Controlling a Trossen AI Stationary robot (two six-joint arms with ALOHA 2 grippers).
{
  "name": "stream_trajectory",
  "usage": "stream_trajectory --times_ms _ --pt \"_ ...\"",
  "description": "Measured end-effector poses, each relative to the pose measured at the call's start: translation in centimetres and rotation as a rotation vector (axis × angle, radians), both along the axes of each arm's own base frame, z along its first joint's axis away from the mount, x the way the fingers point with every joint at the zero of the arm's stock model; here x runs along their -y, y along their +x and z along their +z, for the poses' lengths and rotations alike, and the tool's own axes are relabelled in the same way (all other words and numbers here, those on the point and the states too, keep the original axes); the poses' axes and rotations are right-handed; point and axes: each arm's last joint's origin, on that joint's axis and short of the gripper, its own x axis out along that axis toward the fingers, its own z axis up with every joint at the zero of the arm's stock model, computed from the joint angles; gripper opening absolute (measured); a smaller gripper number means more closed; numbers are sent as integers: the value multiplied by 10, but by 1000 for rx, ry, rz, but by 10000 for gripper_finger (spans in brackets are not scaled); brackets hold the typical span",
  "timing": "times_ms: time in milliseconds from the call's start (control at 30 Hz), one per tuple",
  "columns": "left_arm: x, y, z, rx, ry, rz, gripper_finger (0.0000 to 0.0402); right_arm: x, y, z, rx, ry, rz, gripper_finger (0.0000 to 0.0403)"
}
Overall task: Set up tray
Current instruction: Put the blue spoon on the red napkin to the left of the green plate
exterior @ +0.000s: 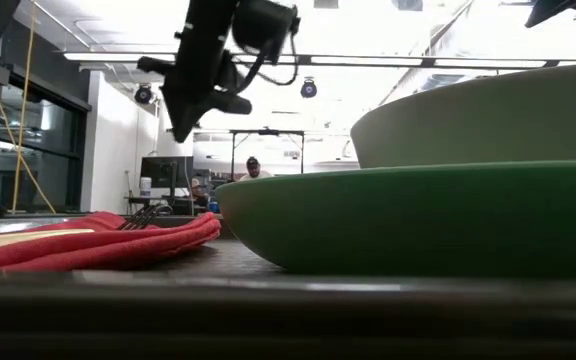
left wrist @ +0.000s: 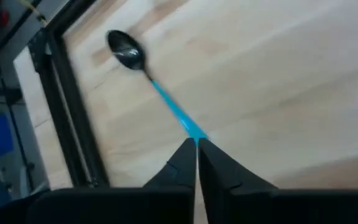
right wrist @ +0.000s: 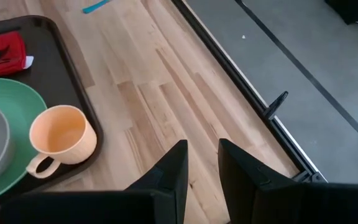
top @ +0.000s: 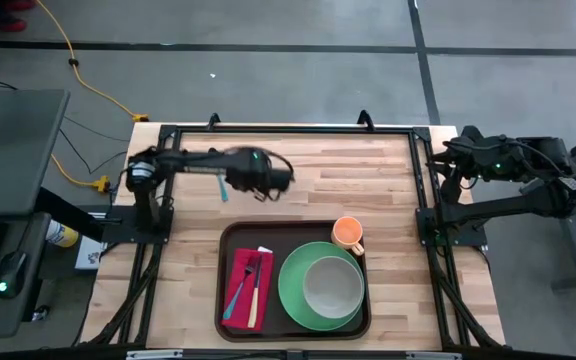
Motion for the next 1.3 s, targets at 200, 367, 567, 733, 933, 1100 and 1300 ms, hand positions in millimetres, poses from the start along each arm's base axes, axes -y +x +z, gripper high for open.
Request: stream_trajectory --times_ms 200,367,567,733,933,1100,1300 --pt "-56 -34 -14 42 -100 132 128 0 0 0 7 6 -16 67" --pt "-96 -54 -43 193 -237 208 211 0 0 0 17 12 -21 67" --pt "-126 -78 -61 202 -253 309 284 1 1 2 41 -5 -48 67" --pt "-139 -89 -62 201 -215 401 307 2 3 4 82 3 -82 67" --pt "-142 -96 -74 234 -195 515 300 3 3 5 105 -7 -120 67" --pt "-139 -99 -94 307 -225 564 286 3 3 5 106 -7 -123 67" --pt "-134 -104 -112 352 -228 618 276 3 3 5 106 -9 -125 67"
